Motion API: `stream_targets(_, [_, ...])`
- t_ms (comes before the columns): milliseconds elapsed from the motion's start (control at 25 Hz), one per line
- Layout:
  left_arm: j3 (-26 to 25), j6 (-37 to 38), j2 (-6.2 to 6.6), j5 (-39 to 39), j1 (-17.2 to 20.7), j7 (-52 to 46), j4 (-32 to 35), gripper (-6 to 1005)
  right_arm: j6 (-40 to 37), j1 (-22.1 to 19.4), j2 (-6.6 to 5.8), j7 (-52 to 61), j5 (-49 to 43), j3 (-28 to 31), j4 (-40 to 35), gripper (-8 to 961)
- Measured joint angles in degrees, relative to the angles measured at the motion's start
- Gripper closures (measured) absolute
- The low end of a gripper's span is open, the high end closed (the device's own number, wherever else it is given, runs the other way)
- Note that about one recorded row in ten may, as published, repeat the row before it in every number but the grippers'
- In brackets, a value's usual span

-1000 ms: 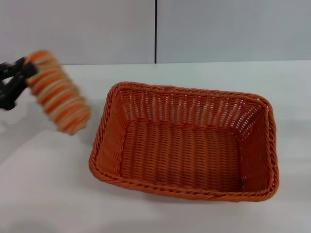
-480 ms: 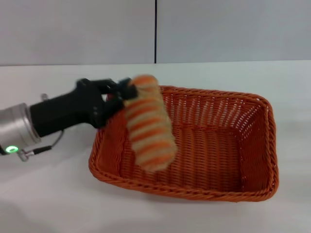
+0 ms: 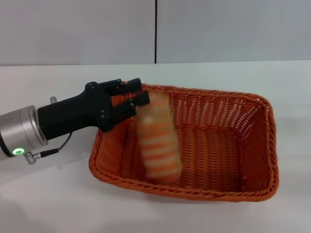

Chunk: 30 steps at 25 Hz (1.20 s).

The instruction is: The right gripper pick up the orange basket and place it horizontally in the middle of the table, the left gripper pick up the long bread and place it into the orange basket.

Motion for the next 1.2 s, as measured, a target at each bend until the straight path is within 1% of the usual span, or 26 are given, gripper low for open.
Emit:
stream_targets(160, [-0.07, 0.09, 0.14, -1.55, 0.75, 0.04, 0.00, 560, -0.06, 0.62, 0.05, 0.00, -0.01, 0.10, 0.00, 479])
stream_targets(280, [-0.11, 0.35, 0.27, -3.39, 1.73, 0.10, 0.00, 453, -0.08, 1.22, 0.42, 0.00, 0.20, 0.23, 0.00, 479])
stream_targets(360, [-0.11, 0.63, 0.32, -7.41, 3.69, 0.46, 0.01, 394, -0.20, 1.95, 0.81, -0.10, 0.62, 0.33, -0.14, 479])
stream_targets(400, [-0.11, 0.86, 0.32, -9.04, 4.53, 0.76, 0.00, 365, -0.20, 1.95, 0.81, -0.10, 0.62, 0.33, -0.14, 480])
stream_targets(440, [-0.11, 0.86, 0.32, -9.04, 4.53, 0.76, 0.00, 335, -0.35, 2.23, 0.98, -0.29, 0.82, 0.35, -0.37, 480])
stream_targets(480, [-0.11, 1.28, 0.33, -11.16, 5.38, 1.23, -0.04, 306, -0.65, 2.56, 1.13, -0.61, 1.09, 0.37, -0.79, 480])
stream_targets(520, [-0.11, 2.86, 0.32, -15.98, 7.28, 3.51, -0.95, 276, -1.52, 3.32, 1.41, -1.78, 1.81, 0.41, -1.96, 480])
stream_targets(560, [-0.11, 2.86, 0.32, -15.98, 7.28, 3.51, -0.95, 247, -1.52, 3.32, 1.41, -1.78, 1.81, 0.41, -1.96, 480])
stream_targets(600, [-0.11, 3.70, 0.32, -17.84, 8.06, 5.00, -1.65, 217, -1.92, 3.63, 1.52, -2.42, 2.06, 0.42, -2.49, 480])
stream_targets(680, [-0.20, 5.35, 0.38, -21.89, 10.00, 8.48, -3.15, 217, -2.89, 4.15, 1.83, -3.68, 2.72, 0.43, -3.23, 480])
stream_targets(720, [-0.55, 6.57, 0.36, -25.67, 12.12, 12.15, -4.26, 216, -3.99, 4.48, 2.33, -4.59, 3.87, 0.43, -3.51, 480])
stream_targets(760, [-0.55, 6.57, 0.36, -25.67, 12.12, 12.15, -4.26, 216, -3.99, 4.48, 2.33, -4.59, 3.87, 0.43, -3.51, 480])
stream_targets(800, [-0.72, 7.00, 0.35, -27.24, 13.01, 13.71, -4.81, 216, -4.43, 4.54, 2.48, -4.97, 4.66, 0.44, -3.89, 479])
stream_targets(880, [-1.16, 7.83, 0.32, -31.16, 14.73, 17.07, -6.45, 216, -5.09, 4.68, 2.59, -5.78, 6.46, 0.44, -5.02, 479])
stream_targets(920, [-2.28, 8.38, 0.30, -35.38, 16.17, 20.45, -8.91, 216, -5.30, 4.72, 2.60, -6.36, 7.49, 0.44, -5.74, 479])
stream_targets(960, [-2.28, 8.38, 0.30, -35.38, 16.17, 20.45, -8.91, 216, -5.52, 4.77, 2.60, -6.97, 8.58, 0.44, -6.49, 479])
stream_targets(1000, [-4.08, 8.58, 0.26, -38.28, 17.04, 23.52, -11.22, 216, -5.68, 4.79, 2.61, -7.35, 9.24, 0.44, -6.90, 479])
stream_targets(1040, [-4.08, 8.58, 0.26, -38.28, 17.04, 23.52, -11.22, 216, -5.86, 4.80, 2.62, -7.89, 10.20, 0.44, -7.54, 479])
stream_targets(1120, [-7.14, 8.70, 0.20, -39.74, 17.75, 28.23, -13.85, 216, -6.58, 4.73, 2.67, -9.51, 12.82, 0.46, -9.29, 479])
stream_targets(1160, [-7.14, 8.70, 0.20, -39.74, 17.75, 28.23, -13.85, 216, -6.58, 4.73, 2.67, -9.51, 12.82, 0.46, -9.29, 479])
stream_targets(1200, [-8.20, 8.80, 0.18, -39.85, 17.87, 29.88, -14.49, 216, -6.92, 4.63, 2.69, -10.04, 13.72, 0.48, -9.83, 479])
